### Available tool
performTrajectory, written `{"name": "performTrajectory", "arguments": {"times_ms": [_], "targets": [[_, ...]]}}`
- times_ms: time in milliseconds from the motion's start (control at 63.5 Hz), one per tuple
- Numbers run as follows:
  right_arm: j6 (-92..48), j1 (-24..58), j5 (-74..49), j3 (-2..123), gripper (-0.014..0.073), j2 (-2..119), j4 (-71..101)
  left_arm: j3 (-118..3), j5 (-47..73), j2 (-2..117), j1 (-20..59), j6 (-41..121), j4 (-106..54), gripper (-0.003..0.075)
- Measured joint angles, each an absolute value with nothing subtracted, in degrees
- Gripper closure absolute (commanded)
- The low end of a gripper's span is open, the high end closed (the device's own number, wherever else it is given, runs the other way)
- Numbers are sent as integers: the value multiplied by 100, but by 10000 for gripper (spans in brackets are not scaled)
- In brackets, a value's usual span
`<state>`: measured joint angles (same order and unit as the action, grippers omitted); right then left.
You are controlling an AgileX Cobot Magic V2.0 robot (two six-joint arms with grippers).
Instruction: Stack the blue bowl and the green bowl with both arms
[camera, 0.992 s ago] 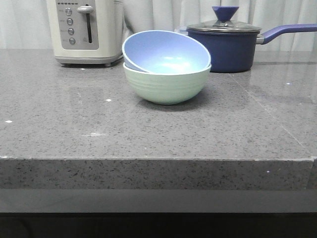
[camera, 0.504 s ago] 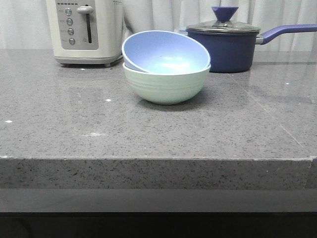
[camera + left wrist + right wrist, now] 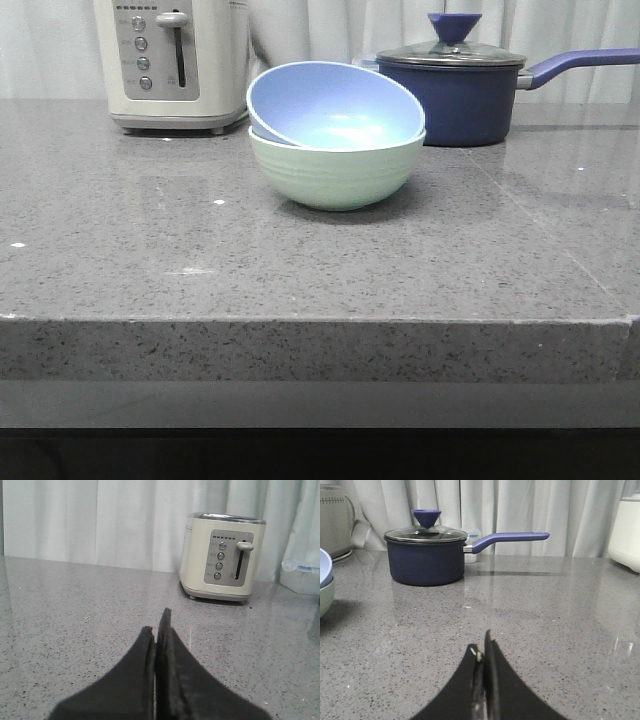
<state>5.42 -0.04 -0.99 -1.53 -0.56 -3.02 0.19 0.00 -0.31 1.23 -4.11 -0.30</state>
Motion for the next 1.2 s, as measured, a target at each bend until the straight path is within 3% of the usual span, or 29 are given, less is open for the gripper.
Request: {"name": "performTrajectory", "arguments": {"times_ms": [1197], "targets": [[-230,-4,-85,-153,648,-56,572,19,0,-31,123,-411,-30,740]]}}
